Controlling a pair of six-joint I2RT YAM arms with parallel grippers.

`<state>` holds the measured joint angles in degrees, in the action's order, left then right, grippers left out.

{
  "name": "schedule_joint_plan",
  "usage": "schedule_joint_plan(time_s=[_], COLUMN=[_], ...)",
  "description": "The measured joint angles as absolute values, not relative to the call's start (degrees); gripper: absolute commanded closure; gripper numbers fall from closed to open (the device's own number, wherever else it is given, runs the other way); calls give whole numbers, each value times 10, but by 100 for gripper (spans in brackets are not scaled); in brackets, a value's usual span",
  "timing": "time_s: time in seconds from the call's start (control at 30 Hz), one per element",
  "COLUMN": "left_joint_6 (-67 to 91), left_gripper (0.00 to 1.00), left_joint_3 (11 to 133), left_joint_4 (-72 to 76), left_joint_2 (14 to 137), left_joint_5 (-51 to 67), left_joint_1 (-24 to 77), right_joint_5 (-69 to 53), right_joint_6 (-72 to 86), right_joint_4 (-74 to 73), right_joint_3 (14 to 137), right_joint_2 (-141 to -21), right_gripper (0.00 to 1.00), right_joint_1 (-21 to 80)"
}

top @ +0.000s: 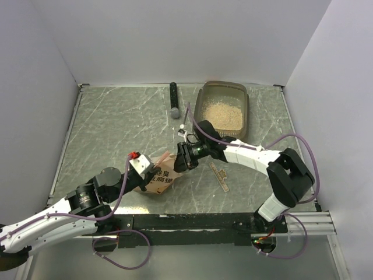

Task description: Fill the litter box with clean litter

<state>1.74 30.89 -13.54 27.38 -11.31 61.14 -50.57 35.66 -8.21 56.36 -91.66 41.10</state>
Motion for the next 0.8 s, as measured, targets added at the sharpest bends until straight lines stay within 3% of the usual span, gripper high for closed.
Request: schedule_joint_plan(time_s=[0.8], left_joint_6=[16], left_gripper=[99], left_joint_3=[309], left_joint_4=[-135], left_joint_2=[292], left_joint_5=[-99], left_joint_1=[612], right_joint_5=[-547], right_joint_6=[554], right_joint_4=[210], right_joint_3=[299], right_joint_2=[-685], right_gripper=[100], right_joint_1=[335])
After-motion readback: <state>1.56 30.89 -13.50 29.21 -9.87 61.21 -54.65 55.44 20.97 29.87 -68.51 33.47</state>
